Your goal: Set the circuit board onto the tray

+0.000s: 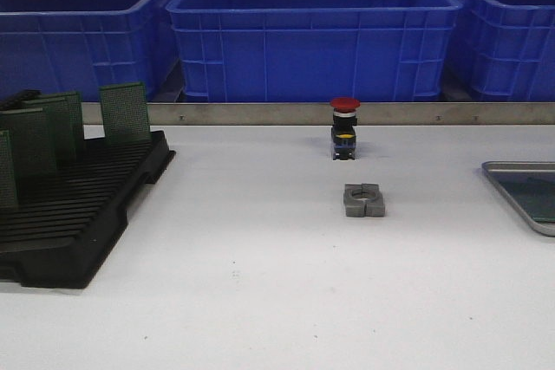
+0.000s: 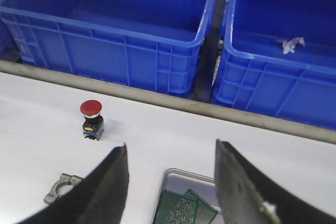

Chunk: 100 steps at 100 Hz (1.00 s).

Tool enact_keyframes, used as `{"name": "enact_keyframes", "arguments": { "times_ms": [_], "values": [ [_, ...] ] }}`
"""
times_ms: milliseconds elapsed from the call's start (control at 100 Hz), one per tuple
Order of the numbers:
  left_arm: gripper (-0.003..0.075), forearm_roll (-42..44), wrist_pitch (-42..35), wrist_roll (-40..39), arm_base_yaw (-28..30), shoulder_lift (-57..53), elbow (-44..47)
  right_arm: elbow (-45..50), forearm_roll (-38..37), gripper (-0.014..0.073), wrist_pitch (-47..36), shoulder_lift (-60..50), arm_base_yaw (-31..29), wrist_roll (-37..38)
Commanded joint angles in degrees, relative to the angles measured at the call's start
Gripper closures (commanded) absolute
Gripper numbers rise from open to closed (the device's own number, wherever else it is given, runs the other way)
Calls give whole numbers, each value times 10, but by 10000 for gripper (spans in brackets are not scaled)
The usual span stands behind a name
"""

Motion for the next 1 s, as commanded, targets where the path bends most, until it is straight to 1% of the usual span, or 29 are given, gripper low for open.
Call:
{"name": "enact_keyframes", "arguments": {
  "times_ms": [0, 80, 160, 250, 350, 440, 590, 750, 820, 870, 900, 990],
  "values": [
    [187, -23, -62, -7, 2, -50, 28, 17, 20, 190, -41, -59, 1, -11],
    [187, -23, -62, -7, 2, -88, 58, 47, 22, 190, -40, -101, 1, -11],
    [187, -23, -62, -7, 2, -117, 82, 81, 41, 190, -39, -140, 1, -11],
    [187, -23, -66, -7, 2, -142, 95, 105, 58, 190, -40, -175, 1, -11],
    [187, -23, -67, -7, 2, -155, 99, 119, 61, 190, -41, -205, 1, -11],
    [187, -23, -70, -7, 2, -157, 99, 123, 68, 190, -38, -213, 5, -10],
    [187, -23, -70, -7, 2, -157, 99, 125, 69, 193, -41, -213, 29, -10],
    [188, -23, -70, -7, 2, -157, 99, 125, 69, 195, -46, -213, 30, -11],
    [199, -23, -70, -7, 2, -157, 99, 125, 69, 231, -49, -213, 29, -11],
    [229, -23, -70, -7, 2, -157, 99, 125, 69, 288, -51, -213, 29, -11],
    [255, -23, -70, -7, 2, -157, 99, 125, 69, 323, -53, -213, 29, -11],
    [381, -23, -70, -7, 2, -157, 99, 125, 69, 453, -56, -213, 29, -11]
  ]
}}
